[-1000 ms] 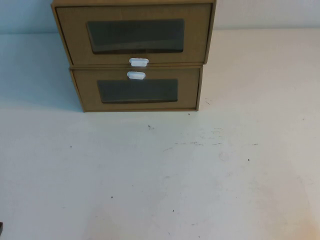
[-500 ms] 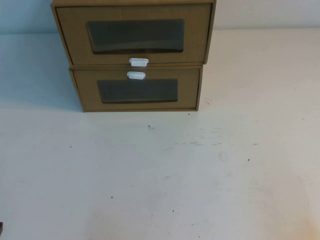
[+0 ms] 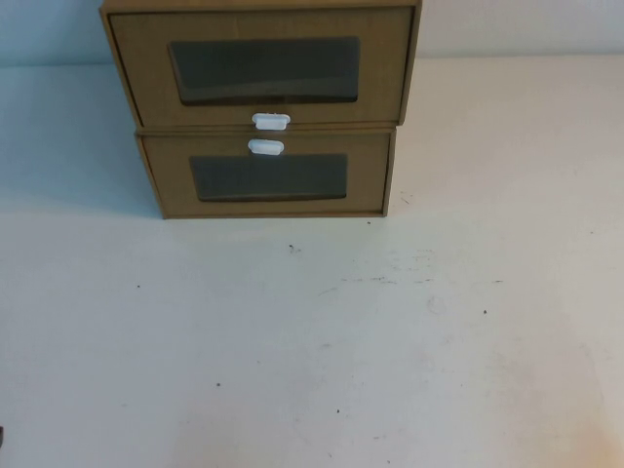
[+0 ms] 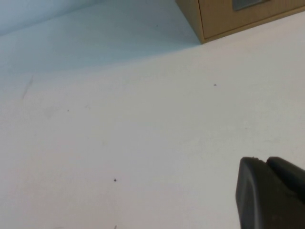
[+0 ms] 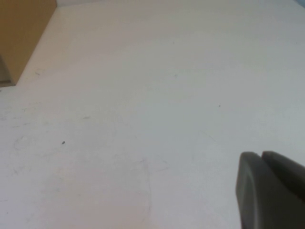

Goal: Open the shoe box
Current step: 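Pull the top drawer of the cardboard box fully open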

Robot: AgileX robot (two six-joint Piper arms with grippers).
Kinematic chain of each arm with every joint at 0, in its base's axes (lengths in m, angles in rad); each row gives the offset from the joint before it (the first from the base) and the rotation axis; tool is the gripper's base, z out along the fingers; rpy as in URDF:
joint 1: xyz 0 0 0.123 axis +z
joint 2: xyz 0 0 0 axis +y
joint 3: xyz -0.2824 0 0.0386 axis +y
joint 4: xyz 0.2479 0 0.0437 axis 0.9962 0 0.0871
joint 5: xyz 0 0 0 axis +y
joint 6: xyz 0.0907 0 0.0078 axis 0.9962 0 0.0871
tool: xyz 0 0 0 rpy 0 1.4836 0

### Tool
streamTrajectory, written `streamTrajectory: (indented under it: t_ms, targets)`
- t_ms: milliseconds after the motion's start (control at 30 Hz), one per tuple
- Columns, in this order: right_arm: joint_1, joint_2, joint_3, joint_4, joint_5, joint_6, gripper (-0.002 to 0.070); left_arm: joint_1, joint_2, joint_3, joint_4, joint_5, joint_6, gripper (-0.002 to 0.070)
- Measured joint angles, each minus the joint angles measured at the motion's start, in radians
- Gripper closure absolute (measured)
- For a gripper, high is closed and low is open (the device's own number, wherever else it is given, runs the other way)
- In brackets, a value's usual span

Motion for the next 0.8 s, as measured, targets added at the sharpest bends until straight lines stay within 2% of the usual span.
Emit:
streamTrajectory:
  t_ms: [200,433,600,800]
  targets:
    - [0.0,0.0,0.0,0.004,-0.164,0.0,0.0689,0.0,0.0,0.0,-0.035,-0.206,-0.004,0.0679]
    - [0.0,0.0,0.0,0.06,-0.579,0.0,0.0689,0.0,0.0,0.0,-0.176,-0.519,-0.174,0.0679]
    - [0.0,-0.002,0.0,0.134,-0.807,0.0,0.0689,0.0,0.0,0.0,-0.196,-0.57,-0.225,0.0678]
    - [0.0,-0.006,0.0,0.173,-0.992,0.0,0.0689,0.0,0.0,0.0,-0.202,-0.588,-0.236,0.0678]
